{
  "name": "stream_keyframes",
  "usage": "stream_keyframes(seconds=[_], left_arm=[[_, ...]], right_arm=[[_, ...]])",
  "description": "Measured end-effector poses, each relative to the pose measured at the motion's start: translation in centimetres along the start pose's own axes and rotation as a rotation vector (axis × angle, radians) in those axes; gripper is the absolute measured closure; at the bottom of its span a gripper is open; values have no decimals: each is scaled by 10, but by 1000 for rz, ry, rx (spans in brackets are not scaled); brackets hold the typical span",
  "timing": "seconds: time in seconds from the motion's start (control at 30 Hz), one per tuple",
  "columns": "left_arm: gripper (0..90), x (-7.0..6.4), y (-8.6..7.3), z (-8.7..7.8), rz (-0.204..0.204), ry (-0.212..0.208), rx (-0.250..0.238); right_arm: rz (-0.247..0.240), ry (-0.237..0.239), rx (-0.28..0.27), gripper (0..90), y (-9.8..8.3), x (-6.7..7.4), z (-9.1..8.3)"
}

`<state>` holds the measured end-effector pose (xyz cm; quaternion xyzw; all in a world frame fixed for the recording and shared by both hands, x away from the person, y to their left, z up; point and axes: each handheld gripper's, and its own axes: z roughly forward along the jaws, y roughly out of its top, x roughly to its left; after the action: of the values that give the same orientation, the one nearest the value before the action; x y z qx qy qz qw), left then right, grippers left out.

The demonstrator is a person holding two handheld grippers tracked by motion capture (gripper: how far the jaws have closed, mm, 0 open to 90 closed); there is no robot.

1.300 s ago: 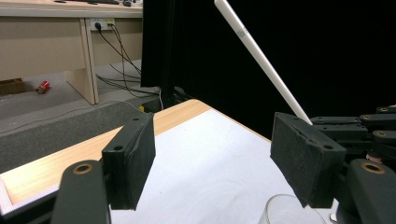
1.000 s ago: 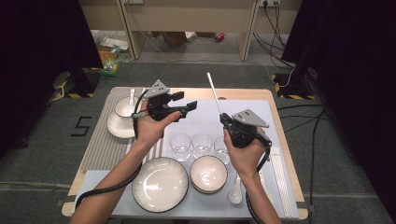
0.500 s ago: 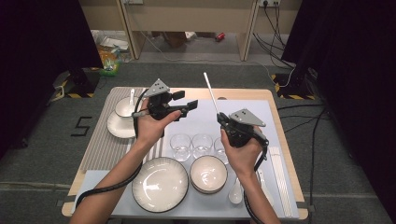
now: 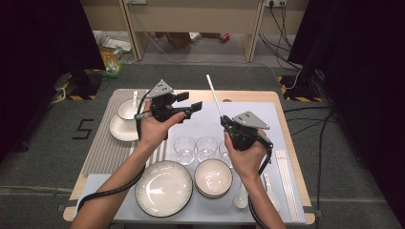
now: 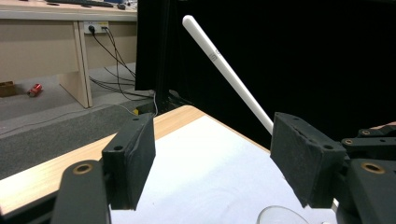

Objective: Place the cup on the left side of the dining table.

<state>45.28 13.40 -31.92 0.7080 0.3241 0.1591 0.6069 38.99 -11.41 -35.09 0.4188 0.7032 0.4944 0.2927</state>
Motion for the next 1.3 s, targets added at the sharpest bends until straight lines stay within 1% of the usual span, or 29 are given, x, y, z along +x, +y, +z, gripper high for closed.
stream_keyframes(seconds=[0.03,0.1,0.17,0.4,0.47,0.53,0.77,0.83,0.97,1.13,1.3], left_arm=[[302,0,0,0,0,-1,0],[302,0,1,0,0,-2,0],[302,0,2,1,-2,-2,2],[302,-3,10,8,2,-14,4],[301,-3,11,11,-8,-20,3],[302,-3,13,14,-7,-20,4],[301,-3,19,25,-28,-33,13],[301,-3,20,28,-28,-34,17],[302,-3,21,34,-30,-40,29],[303,-2,20,41,-51,-49,40],[325,-3,20,45,-46,-53,46]], right_arm=[[-6,0,-2,859,0,0,0],[5,3,2,859,0,1,0],[4,3,3,858,0,2,0],[-5,5,3,859,-1,2,1],[-2,6,2,858,-1,3,1],[-2,7,4,859,-1,3,1],[-8,6,-1,858,-2,4,2],[-2,9,-1,859,-2,4,2],[-8,8,-2,859,-2,3,2],[-10,7,0,859,-2,3,1],[-7,7,-4,859,-2,3,2]])
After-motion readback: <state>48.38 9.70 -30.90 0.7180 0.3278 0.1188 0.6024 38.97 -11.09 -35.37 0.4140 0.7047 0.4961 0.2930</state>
